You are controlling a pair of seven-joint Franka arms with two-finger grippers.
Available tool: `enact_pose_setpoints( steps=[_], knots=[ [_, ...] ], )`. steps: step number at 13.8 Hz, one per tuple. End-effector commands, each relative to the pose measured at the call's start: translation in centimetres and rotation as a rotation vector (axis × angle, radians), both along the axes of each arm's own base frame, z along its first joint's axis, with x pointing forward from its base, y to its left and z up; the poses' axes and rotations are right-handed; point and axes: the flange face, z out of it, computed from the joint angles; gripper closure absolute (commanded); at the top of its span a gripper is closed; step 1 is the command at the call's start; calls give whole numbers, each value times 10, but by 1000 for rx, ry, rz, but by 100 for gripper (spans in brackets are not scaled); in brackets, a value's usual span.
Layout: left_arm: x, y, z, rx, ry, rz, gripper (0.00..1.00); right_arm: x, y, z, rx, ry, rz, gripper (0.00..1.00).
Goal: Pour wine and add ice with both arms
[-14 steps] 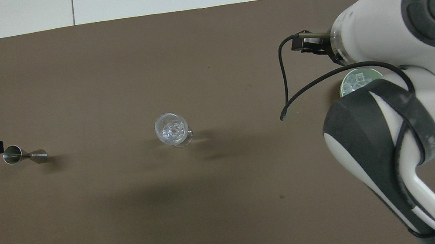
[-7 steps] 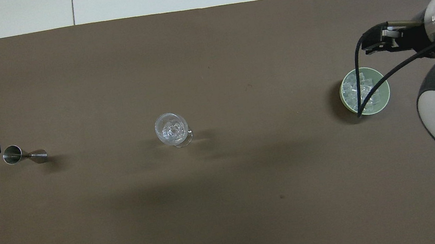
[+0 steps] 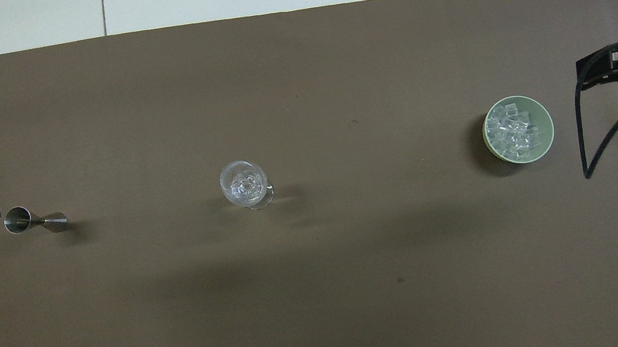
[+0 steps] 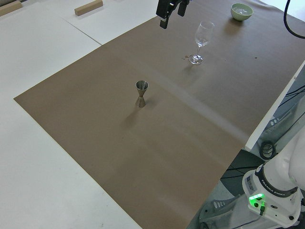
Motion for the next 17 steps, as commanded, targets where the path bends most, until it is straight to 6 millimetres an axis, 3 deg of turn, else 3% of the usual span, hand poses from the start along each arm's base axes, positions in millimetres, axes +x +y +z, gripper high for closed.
enact_pose_setpoints(
  steps=[1, 12, 17],
  knots=[
    [-7, 3, 2, 9, -2, 0, 0, -14, -10, 7, 30, 21, 19, 0],
    [-7, 3, 2, 9, -2, 0, 0, -22, -22, 20, 52, 22, 23, 0],
    [-7, 3, 2, 9, -2, 0, 0, -35, -10, 23, 91, 69, 24, 0]
  ],
)
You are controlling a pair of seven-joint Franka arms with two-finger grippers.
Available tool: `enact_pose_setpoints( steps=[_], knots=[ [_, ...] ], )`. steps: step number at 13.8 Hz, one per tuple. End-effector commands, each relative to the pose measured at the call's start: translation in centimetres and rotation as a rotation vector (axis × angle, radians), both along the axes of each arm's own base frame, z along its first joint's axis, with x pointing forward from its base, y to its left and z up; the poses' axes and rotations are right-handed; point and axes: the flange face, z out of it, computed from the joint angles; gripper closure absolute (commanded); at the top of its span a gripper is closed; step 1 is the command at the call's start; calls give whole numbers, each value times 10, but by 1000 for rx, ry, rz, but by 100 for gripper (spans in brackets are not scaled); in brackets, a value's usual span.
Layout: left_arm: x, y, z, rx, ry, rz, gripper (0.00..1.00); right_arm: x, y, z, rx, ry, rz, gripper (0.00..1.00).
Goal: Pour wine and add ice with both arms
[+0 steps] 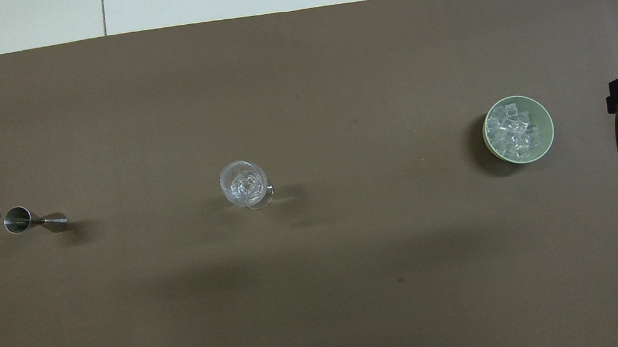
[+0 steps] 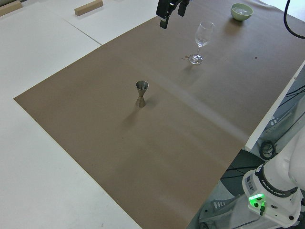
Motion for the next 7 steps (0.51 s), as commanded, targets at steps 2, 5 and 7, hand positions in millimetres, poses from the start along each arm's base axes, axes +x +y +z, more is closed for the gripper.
enact_pose_setpoints(
  steps=[2, 5, 7],
  knots=[
    [-7, 3, 2, 9, -2, 0, 0, -11, 3, 2, 97, 36, 2, 0],
    [-7, 3, 2, 9, -2, 0, 0, -12, -1, 6, 59, 30, 11, 0],
    [-7, 3, 2, 9, -2, 0, 0, -14, 2, 10, 51, 9, 10, 0]
  ],
)
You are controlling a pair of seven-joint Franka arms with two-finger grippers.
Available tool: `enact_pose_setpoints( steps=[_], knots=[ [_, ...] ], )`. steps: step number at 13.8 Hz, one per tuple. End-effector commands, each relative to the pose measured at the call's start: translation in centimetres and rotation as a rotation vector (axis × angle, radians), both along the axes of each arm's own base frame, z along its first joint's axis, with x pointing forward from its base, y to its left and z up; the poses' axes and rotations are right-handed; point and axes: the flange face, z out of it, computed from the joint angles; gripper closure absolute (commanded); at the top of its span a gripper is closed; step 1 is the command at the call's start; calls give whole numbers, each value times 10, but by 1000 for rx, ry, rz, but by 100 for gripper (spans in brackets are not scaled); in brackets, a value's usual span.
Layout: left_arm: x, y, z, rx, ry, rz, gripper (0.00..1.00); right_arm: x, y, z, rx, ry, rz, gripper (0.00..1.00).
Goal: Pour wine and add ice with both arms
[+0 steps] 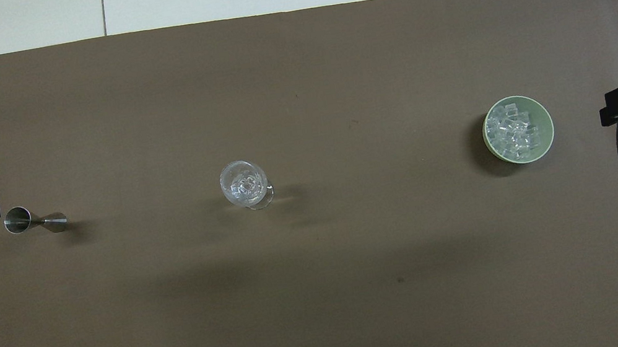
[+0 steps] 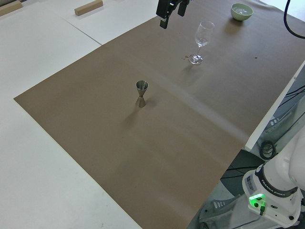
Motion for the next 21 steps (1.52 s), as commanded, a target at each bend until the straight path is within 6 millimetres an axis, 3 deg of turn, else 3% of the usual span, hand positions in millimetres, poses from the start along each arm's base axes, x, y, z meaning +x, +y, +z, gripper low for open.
enact_pose_setpoints(
  steps=[1, 21],
  knots=[
    [-7, 3, 2, 9, -2, 0, 0, -4, -1, 6, -10, -33, 7, 0],
    [-7, 3, 2, 9, -2, 0, 0, -9, 4, 4, -12, -32, 15, 0]
  ],
)
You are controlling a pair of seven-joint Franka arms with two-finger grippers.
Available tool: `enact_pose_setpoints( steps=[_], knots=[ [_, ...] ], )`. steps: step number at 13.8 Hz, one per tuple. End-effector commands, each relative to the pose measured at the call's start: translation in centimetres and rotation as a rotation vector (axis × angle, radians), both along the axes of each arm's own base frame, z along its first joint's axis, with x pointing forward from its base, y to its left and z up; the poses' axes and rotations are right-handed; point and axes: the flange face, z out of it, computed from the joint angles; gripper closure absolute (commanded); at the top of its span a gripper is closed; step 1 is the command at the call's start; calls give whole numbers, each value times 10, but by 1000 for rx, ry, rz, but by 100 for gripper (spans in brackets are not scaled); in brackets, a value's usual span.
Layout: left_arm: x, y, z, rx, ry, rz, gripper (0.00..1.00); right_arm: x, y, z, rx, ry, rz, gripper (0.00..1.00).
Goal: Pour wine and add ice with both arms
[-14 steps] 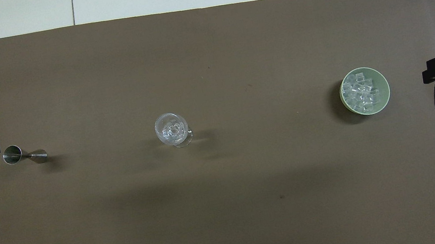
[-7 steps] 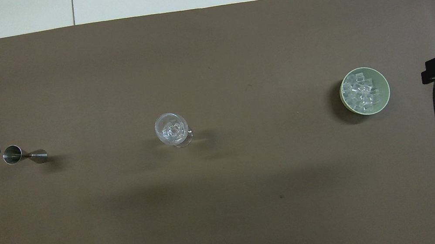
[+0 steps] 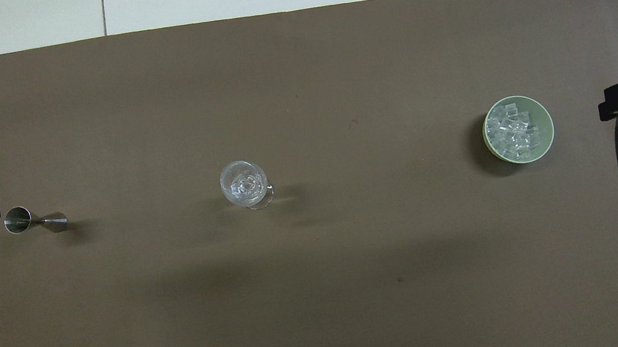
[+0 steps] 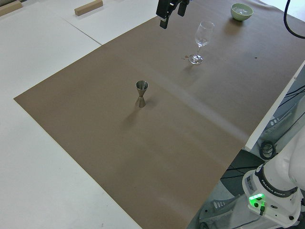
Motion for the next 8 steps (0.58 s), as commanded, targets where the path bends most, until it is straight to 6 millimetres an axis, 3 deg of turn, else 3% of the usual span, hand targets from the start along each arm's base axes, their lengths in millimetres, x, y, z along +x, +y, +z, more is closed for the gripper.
enact_pose_setpoints(
  steps=[1, 8],
  knots=[
    [-7, 3, 2, 9, -2, 0, 0, -9, 0, 0, -12, -1, 8, 0],
    [-7, 3, 2, 9, -2, 0, 0, -9, -3, -3, -44, -23, 11, 0]
  ],
)
